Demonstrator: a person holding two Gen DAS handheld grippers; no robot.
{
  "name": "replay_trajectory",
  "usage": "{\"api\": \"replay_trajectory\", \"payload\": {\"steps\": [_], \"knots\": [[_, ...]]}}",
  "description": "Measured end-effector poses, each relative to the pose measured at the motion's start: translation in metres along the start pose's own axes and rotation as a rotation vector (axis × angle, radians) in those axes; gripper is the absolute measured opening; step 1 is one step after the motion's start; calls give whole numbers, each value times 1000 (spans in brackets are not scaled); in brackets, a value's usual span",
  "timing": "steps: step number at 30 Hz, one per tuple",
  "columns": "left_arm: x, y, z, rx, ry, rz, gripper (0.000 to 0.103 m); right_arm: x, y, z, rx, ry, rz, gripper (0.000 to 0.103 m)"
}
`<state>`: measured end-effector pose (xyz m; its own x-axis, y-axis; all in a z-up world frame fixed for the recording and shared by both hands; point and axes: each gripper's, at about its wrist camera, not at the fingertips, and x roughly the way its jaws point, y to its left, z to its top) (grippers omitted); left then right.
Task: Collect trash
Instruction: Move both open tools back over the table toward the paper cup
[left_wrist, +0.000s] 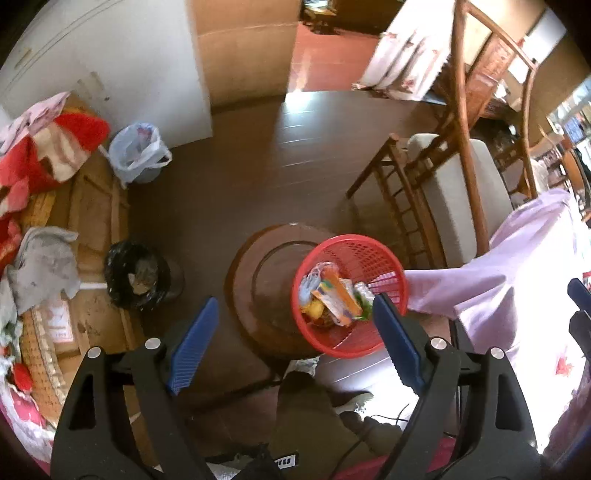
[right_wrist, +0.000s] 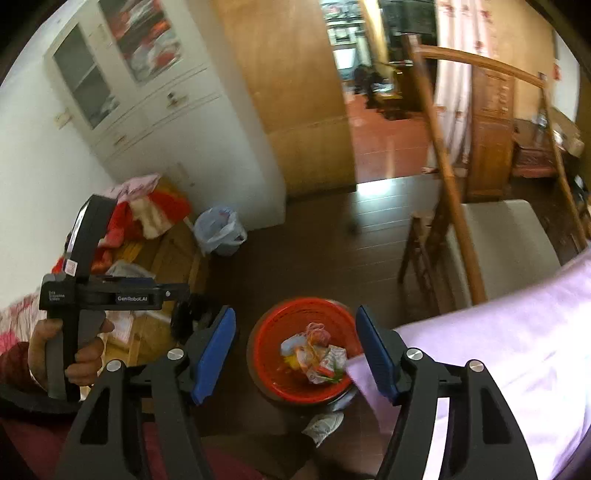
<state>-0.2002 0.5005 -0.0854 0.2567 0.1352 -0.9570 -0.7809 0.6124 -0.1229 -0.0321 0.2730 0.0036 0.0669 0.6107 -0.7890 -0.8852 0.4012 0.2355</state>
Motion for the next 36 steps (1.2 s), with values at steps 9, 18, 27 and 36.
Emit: {"api": "replay_trajectory", "payload": {"steps": [9,18,27,36], "knots": [[10,-103,15,246,-1,-105,83,-74,-78,-56,259,-94,-189,71],[11,-223,-3,529,-2,-206,85,-146,-129,-131,505,-201,-357,72],[5,-334,-53,796,10,-299,86,-216,-151,-212,708,-316,-530,77],[-3,-451,-141,1089,47,-371,87,-278,-181,-314,937,-396,-651,78]]}}
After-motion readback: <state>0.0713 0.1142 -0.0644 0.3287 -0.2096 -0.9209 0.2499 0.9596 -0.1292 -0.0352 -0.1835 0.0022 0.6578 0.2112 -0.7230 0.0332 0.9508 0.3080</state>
